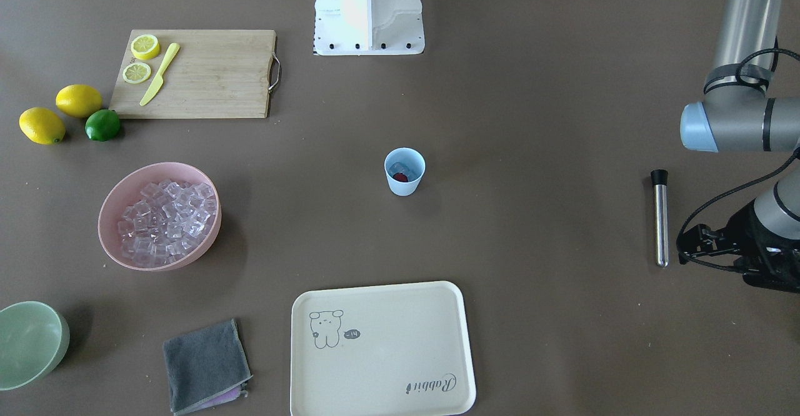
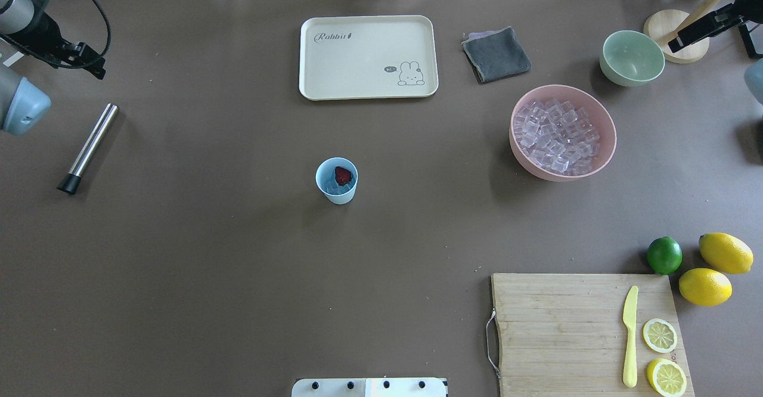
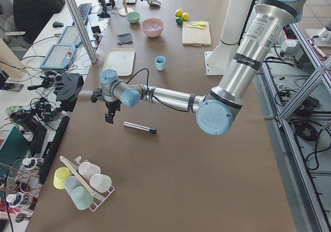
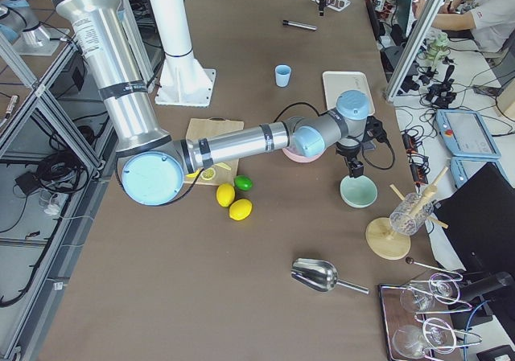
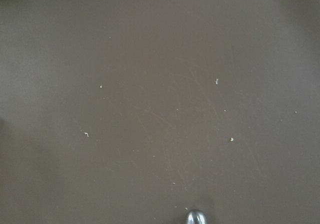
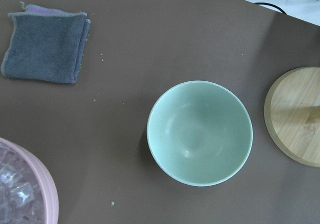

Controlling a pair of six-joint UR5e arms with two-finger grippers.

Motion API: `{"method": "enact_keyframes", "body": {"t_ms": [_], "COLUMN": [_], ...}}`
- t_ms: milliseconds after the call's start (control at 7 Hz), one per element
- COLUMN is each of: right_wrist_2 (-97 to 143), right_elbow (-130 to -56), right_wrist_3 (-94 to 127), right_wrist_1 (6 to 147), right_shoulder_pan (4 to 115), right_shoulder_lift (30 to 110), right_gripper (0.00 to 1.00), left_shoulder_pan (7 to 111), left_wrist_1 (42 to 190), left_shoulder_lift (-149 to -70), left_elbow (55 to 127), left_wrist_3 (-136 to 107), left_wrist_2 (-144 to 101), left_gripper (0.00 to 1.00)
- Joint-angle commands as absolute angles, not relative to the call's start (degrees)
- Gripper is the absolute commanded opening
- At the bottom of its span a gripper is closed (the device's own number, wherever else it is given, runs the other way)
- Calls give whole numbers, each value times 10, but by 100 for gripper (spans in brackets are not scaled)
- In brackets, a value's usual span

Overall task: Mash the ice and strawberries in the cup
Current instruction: 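Lower the left gripper over the silver muddler and grasp its end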

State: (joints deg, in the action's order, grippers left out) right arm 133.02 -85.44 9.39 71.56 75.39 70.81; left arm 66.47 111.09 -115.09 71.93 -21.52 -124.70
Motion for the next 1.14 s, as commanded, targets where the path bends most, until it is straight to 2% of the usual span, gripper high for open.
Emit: {"method": "enact_keyframes", "body": {"t_ms": [0, 286, 1000], "right_wrist_2": [1320, 1293, 1279], "right_elbow": [-873, -875, -873], "right_wrist_3": [96, 98, 112], "right_wrist_1": [715, 715, 700], "right_shoulder_pan": [744, 731, 728], "right_shoulder_lift": [708, 710, 715], "right_gripper": [99, 99, 99], "left_shoulder_pan": [637, 604, 595], "left_wrist_1": [1135, 1148, 1167], "left_shoulder_lift": [-1145, -1127, -1097], "left_elbow": [709, 704, 717], "left_wrist_3": [-215, -214, -217], "left_wrist_2": [-1250, -1245, -1245], "left_gripper": [97, 97, 97]}}
